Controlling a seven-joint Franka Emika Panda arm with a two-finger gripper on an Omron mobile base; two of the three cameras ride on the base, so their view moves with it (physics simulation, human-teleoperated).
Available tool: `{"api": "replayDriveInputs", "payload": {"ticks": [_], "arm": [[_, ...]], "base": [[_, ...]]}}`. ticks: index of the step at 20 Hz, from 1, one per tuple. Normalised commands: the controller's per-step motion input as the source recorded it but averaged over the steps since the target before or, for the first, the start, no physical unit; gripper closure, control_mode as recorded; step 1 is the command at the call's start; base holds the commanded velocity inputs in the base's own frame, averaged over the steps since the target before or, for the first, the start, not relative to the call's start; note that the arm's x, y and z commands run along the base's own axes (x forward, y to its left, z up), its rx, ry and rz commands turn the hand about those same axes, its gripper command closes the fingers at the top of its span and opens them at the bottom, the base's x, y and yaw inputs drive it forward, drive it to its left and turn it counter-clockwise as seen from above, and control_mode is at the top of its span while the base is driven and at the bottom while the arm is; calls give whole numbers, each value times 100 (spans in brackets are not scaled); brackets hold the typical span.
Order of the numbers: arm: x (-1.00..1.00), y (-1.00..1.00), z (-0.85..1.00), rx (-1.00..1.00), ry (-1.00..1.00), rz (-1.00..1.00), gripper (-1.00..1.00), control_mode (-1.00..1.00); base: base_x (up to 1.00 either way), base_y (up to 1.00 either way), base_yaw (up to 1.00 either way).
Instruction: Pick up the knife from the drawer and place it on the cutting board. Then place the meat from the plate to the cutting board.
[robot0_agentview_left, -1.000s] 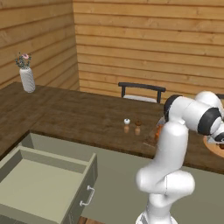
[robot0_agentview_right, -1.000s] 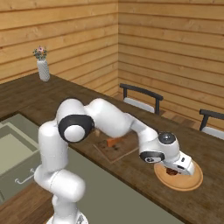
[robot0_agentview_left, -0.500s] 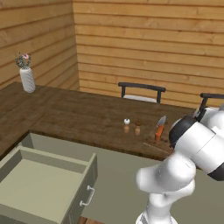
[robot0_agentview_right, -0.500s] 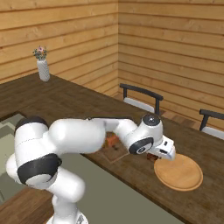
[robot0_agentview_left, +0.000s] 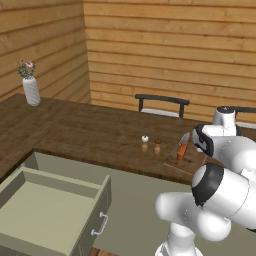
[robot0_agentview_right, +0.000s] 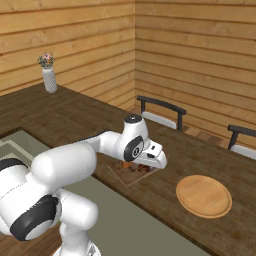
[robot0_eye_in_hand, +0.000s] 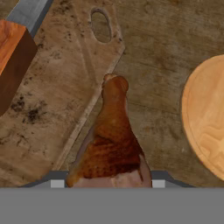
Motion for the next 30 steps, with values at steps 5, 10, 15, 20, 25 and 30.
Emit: {"api": "replayDriveInputs", "payload": {"ticks": [5, 10, 15, 20, 25, 30], "arm": [[41, 14, -5, 0, 0, 0, 100, -100], [42, 15, -5, 1, -4, 1, 100, -100], [26, 9, -6, 5, -3, 4, 100, -100], [8, 3, -24, 7, 0, 2, -100, -100], [0, 0, 0, 8, -1, 0, -100, -100], [-3, 0, 68, 8, -4, 0, -100, -100]], "base": [[0, 0, 0], [0, 0, 0], [0, 0, 0], [0, 0, 0], [0, 0, 0], [0, 0, 0]]}}
